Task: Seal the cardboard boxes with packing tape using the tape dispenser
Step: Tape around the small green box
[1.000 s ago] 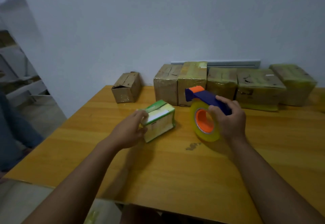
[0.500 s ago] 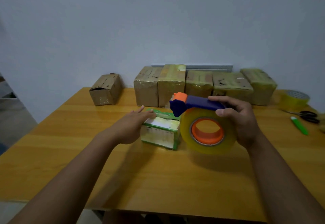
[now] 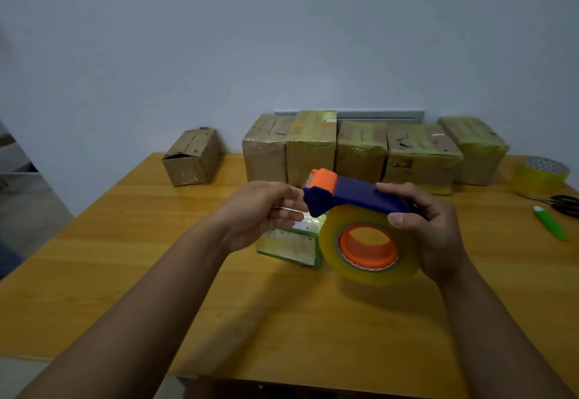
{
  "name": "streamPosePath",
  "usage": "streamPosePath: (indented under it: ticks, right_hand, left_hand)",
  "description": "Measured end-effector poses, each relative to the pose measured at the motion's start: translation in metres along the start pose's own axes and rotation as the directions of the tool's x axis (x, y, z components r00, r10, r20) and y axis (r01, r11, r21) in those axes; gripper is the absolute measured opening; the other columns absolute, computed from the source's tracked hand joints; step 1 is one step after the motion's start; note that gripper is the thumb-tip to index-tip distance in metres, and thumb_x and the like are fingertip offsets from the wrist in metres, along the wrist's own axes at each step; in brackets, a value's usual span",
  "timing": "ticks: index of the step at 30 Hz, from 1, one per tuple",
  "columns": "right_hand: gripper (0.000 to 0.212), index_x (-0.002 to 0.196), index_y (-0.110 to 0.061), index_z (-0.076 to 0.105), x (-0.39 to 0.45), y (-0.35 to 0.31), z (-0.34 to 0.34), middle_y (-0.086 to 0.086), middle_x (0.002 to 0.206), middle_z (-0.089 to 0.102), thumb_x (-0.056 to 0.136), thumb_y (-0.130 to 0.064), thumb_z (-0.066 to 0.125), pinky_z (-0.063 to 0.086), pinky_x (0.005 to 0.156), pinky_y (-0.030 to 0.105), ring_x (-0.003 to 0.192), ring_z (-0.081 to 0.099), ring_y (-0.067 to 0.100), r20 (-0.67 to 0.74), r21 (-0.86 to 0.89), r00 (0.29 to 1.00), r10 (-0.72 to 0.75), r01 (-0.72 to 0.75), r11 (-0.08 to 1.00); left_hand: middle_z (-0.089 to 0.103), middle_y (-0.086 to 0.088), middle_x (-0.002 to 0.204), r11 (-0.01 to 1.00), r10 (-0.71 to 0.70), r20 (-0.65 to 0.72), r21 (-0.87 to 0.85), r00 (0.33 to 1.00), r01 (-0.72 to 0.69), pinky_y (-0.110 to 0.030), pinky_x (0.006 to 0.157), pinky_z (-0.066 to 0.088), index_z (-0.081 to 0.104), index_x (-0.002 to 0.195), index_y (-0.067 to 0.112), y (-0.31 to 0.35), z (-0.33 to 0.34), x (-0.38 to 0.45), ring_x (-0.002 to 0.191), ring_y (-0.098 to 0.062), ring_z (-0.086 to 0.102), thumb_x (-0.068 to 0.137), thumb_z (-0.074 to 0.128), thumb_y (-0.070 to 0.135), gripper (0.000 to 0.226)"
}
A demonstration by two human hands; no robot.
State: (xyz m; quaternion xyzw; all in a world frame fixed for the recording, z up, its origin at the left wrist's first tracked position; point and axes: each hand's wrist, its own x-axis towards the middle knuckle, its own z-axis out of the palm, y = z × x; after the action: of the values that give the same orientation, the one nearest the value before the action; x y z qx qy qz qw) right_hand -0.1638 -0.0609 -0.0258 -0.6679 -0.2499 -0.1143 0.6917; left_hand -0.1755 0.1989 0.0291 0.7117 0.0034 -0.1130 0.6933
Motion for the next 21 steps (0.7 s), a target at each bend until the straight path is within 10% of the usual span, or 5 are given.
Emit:
streamPosePath:
  ticks: [9,21]
  right_hand:
    - [0.04,0.107,-0.031,0.073,-0.015,0.007,-0.003,0.013,0.113,0.064,0.067,-0.034,0.067,0.054,0.077,0.029,0.1,0.063,0.027,-0.027,0.022,1.0,-0.001,0.001,1.0]
    - [0.043,0.112,-0.042,0.067,-0.019,0.004,-0.005,-0.004,0.11,0.061,0.069,-0.046,0.069,0.051,0.072,0.022,0.1,0.058,0.013,0.016,-0.181,0.999,-0.029,0.031,0.983]
  left_hand:
    - [0.064,-0.01,0.065,0.992,-0.123,-0.011,-0.011,0.992,0.123,-0.023,0.061,0.055,0.063,0.069,0.003,0.002,0.017,0.0,0.062,-0.016,0.062,0.091,0.053,0.004,0.024]
    - [0.061,-0.008,0.072,0.977,-0.068,-0.085,0.196,0.994,0.083,-0.02,0.057,0.052,0.064,0.089,0.002,0.011,0.01,0.01,0.063,-0.013,0.056,0.095,0.052,0.003,0.013]
